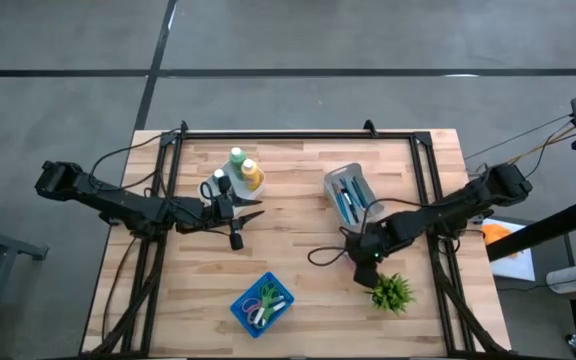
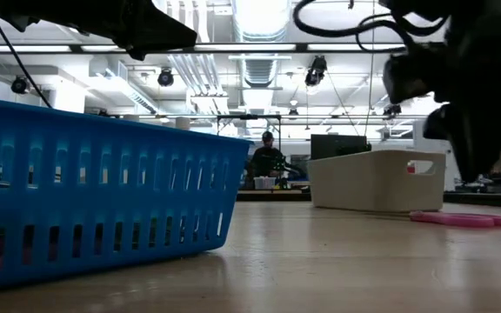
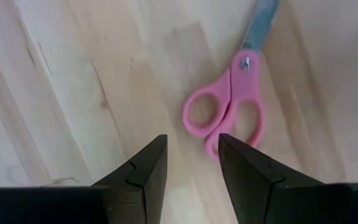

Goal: Pick & Place Paint Supplies
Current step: Put the pink scissors into the blue bin

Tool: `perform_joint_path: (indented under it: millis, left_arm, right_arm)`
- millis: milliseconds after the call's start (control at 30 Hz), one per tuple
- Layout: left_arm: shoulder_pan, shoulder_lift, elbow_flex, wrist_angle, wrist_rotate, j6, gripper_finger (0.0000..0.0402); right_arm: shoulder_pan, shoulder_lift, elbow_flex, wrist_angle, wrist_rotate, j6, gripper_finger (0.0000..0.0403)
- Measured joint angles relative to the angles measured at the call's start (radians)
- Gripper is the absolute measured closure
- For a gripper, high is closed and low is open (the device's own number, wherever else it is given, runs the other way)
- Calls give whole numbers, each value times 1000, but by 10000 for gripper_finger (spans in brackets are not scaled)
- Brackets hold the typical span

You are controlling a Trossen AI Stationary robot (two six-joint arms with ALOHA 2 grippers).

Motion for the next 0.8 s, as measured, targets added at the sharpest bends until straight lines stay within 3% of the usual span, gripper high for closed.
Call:
perform_joint_path:
  millis: [500, 800]
  left_arm:
    - [0, 0, 0, 4, 0, -1, 288]
    - [0, -1, 0, 8, 0, -2, 288]
  right_arm:
    - [35, 168, -27, 30, 58, 10, 260]
    - [36, 189, 30, 22, 101, -20, 260]
